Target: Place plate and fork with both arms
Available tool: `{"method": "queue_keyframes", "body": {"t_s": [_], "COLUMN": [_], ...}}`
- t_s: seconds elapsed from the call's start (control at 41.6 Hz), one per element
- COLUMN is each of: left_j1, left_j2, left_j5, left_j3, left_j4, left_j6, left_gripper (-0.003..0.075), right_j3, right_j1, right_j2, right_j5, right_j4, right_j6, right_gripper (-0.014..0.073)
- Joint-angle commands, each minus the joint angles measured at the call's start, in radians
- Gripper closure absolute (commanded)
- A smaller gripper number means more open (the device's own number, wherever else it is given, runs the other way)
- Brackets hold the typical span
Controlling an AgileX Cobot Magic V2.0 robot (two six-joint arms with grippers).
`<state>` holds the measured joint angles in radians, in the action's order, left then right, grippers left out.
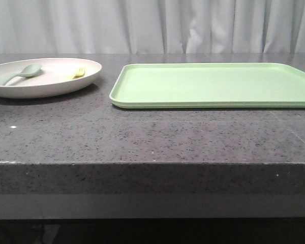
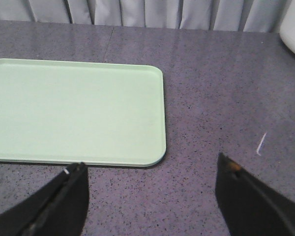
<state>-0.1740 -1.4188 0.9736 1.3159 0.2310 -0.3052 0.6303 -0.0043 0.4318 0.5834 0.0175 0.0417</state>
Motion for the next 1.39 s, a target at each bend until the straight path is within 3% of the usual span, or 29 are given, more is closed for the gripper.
{"method": "queue_keyframes", "body": {"t_s": [0.0,0.409,0.962,1.371], "left_j1": [-0.044,-0.042,0.003,0.003], "left_j2": [-0.054,-0.383,-0.592,-0.623], "left_j5": [0.015,0.167,0.182,0.214], "left_j3": [0.105,0.401,0.592,0.601], "left_j4": [0.175,0.207,0.204,0.204], "left_j6": [-0.1,-0.111,-0.111,-0.111], "left_gripper": [0.0271,0.0329,0.0358,0.0628], "right_j3": [0.035,0.035,0.035,0.035], "right_j1": [-0.004,-0.004,-0.004,-0.004], "right_j2": [0.014,0.014,0.014,0.014], "right_j5": [-0.073,-0.073,-0.073,-0.071], "right_j4": [0.013,0.013,0.013,0.013], "right_j6": [-0.003,-0.003,-0.003,-0.003], "right_gripper": [0.0034,0.0034,0.0034,0.0034]}}
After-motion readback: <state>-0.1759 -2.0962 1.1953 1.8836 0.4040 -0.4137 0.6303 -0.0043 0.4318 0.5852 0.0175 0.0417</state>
